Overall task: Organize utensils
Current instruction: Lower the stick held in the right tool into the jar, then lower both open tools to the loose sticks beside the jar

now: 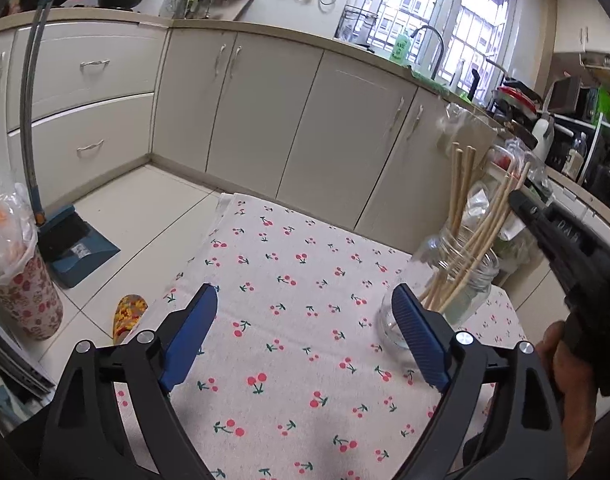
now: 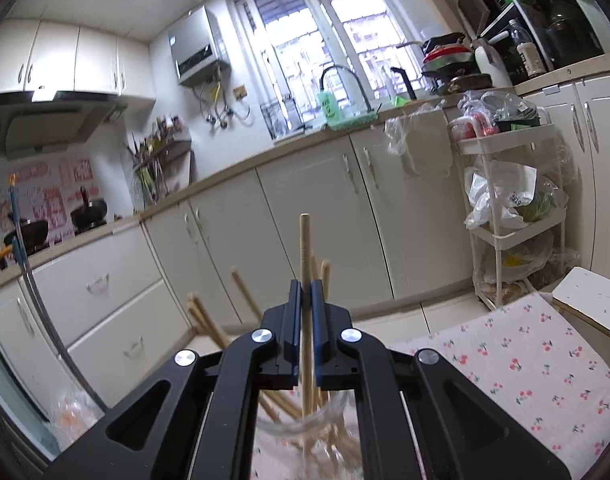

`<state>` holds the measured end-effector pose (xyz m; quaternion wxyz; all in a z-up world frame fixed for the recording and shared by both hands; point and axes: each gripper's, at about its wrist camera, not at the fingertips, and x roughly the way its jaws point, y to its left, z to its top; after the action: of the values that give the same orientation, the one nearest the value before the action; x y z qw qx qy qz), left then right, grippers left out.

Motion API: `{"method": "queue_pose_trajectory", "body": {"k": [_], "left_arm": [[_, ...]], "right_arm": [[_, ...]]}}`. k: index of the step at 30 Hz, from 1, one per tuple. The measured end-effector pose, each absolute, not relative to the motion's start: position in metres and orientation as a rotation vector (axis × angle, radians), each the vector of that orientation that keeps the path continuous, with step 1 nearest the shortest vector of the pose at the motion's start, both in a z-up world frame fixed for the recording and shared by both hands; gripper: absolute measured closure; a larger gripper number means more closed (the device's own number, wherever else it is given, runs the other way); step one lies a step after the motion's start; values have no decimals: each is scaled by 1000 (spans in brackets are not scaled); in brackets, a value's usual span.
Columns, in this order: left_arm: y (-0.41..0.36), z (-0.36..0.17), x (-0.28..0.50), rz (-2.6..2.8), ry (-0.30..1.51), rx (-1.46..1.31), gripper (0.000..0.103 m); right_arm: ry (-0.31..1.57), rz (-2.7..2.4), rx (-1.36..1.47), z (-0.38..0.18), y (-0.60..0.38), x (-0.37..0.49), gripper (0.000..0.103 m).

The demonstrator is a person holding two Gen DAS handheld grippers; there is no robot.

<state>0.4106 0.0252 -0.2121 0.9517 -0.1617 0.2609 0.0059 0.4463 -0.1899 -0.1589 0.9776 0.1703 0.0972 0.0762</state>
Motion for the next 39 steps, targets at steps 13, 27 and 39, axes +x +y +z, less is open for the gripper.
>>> {"method": "queue_pose_trajectory", "body": {"k": [13,27,39], "left_arm": [[13,-193,389,-10,557,-288,11],[9,-193,364,-44,640,-209,9],[2,-209,355,-59,722,-174,9]], "right_arm": [[333,194,316,-168,-200,427,74],[656,205,167,-199,-217,371,69],[864,263,95,-251,-189,367,83]]}}
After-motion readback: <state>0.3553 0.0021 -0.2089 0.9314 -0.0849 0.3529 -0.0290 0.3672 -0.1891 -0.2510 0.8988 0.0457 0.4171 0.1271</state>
